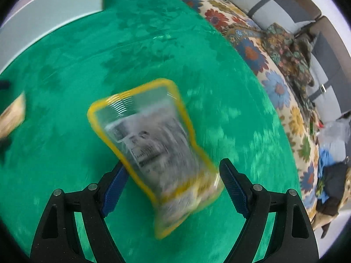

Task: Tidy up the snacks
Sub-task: 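Grasp the clear yellow-edged peanut bag with the right tool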

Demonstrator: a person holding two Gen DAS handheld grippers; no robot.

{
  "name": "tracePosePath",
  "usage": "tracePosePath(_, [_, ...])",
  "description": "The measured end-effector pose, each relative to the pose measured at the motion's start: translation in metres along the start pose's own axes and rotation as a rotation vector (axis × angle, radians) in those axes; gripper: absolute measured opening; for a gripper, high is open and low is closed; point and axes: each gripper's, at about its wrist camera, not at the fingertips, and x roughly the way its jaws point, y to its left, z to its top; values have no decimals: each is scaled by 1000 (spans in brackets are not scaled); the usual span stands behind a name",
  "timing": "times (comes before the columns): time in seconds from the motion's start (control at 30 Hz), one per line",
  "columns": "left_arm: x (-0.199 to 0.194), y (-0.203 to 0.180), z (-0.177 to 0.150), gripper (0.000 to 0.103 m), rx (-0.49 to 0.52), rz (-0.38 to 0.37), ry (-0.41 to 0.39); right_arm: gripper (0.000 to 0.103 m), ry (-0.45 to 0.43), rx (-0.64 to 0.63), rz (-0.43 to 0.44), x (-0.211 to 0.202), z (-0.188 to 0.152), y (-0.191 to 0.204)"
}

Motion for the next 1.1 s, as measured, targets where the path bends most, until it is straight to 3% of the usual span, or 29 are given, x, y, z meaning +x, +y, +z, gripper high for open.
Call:
tracePosePath(0.07, [0,0,0,103,0,0,0,86,20,60,14,17,11,-10])
tracePosePath(0.2, [0,-1,0,103,0,0,0,88,23,422,238,32,-2,-57])
tracePosePath(0.3, [0,-1,0,103,0,0,0,84,-5,632,213,22,-33,-71])
tracePosePath(0.37, [0,-1,0,103,0,0,0,62,-7,698,195,9,-53,-65])
tracePosePath(0.47, [0,-1,0,103,0,0,0,59,20,829,208,-8,-86,-51])
tracePosePath(0.67, [0,-1,0,103,0,0,0,59,19,914,120,-68,-157,37])
tracePosePath(0.83, [0,-1,0,103,0,0,0,59,-66,1027,11,-114,-221,120])
tracePosePath(0.93, [0,-1,0,103,0,0,0,61,-161,1008,-103,-127,-233,146])
tracePosePath(1.07, [0,-1,0,103,0,0,-1,81,-153,919,-149,-116,-226,154])
tracePosePath(1.1, [0,-1,0,103,0,0,0,81,-176,919,-146,-112,-227,154])
